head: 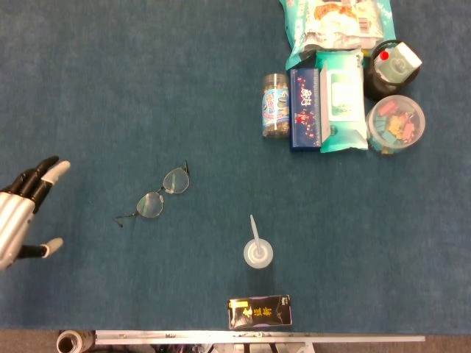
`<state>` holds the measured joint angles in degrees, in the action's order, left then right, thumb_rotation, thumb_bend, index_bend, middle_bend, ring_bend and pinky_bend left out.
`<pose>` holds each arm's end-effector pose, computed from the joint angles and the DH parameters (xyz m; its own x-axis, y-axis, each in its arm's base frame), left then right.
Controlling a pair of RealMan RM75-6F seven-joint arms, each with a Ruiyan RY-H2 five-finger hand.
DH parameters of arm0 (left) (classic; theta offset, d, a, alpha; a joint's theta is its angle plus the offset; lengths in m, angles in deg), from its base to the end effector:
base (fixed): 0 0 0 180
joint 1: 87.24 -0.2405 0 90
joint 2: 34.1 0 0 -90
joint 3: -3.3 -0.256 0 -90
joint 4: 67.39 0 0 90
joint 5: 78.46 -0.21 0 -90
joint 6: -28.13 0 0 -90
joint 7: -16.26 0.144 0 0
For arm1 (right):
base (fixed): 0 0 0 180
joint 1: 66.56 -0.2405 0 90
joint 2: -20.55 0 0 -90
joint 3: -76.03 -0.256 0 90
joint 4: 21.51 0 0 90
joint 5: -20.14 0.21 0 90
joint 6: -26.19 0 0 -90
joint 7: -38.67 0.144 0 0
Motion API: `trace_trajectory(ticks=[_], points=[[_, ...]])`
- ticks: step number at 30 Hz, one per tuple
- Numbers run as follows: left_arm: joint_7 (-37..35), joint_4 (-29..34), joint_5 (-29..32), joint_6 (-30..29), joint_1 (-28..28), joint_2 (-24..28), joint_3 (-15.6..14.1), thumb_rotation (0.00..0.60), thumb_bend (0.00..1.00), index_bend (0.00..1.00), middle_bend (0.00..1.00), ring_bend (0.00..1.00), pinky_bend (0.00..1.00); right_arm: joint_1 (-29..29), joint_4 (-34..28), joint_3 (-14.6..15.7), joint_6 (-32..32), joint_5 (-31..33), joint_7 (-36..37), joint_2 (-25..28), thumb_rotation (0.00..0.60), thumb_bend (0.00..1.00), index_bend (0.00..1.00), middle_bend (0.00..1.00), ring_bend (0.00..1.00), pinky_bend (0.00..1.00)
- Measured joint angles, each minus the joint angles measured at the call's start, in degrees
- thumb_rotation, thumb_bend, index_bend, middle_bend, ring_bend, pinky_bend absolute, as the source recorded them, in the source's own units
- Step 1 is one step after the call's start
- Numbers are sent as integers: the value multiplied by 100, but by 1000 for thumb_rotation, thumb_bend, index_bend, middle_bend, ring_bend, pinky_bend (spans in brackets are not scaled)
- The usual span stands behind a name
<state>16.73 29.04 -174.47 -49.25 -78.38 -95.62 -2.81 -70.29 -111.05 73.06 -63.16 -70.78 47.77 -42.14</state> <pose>-0.2873 0.1597 0.1214 0.4260 0.2562 0.8677 0.8980 -0.2360 -0.3712 -0.3097 -0.1753 0.1765 0.3169 0.0582 0.9467 -0.9434 -0.0834 0.3209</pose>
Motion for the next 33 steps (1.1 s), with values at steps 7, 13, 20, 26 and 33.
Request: trace_trajectory(ticks=[7,13,20,26,33], points=[[-289,-20,-204,44,67,-155,-72,600,15,69,2,115,493,-2,-5,9,9,-18,-3,0,600,520,561,447,318,296],[-662,-317,-453,-82,115,-564,-88,600,15,69,0,88,483,-3,-2,13,19,-19,0,3,600,520,561,447,318,296],[-902,-696,-544,-332,102,-1034,-36,600,15,69,0,85,459,-2,-2,19,28,-23,-15,-3,600,519,561,447,318,296],[-789,-807,-471,-311,121,-1227,5,600,15,70,0,85,441,-2,-6,21,32,-23,-39,-11,600,520,561,447,318,296],[-610,-782,-358,-119,207,-1338,28,600,16,73,0,85,435,11,-10,22,11,-28,-45,-14,600,520,561,447,318,296]])
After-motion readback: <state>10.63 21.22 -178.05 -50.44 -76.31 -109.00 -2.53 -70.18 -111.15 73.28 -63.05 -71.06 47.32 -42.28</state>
